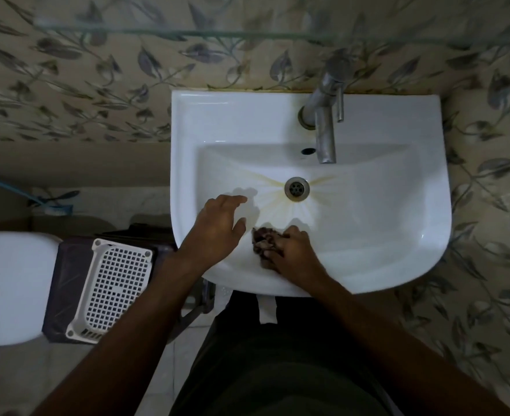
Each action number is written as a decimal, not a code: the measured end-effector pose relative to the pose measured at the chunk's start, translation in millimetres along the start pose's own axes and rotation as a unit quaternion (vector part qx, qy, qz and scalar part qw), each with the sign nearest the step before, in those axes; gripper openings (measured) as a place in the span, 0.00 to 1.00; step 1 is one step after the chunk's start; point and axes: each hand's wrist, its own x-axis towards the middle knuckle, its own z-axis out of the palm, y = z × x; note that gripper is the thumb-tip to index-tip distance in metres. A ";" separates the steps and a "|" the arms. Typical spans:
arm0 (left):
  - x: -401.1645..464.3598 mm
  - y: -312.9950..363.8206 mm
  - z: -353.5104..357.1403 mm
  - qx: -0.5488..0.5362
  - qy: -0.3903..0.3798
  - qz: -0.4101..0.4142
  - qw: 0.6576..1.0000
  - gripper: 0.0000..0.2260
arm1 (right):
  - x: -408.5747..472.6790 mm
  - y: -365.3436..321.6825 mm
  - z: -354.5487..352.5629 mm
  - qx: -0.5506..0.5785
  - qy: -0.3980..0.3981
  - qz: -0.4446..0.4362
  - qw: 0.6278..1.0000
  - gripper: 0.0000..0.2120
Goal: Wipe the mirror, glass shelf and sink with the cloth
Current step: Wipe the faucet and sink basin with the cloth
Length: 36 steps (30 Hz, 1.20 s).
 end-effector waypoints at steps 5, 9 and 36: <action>-5.8 -6.6 -9.6 0.010 0.018 -0.001 1.000 0.19 | -8.9 33.5 -26.5 -0.035 0.015 0.005 0.999 0.15; -8.7 -11.1 -20.1 0.006 0.031 -0.016 0.999 0.19 | -14.5 35.7 -20.7 -0.018 0.028 0.004 0.999 0.07; -10.8 -24.8 -47.9 0.003 0.078 -0.033 0.996 0.18 | 40.8 -55.5 20.1 0.100 0.046 -0.149 0.983 0.13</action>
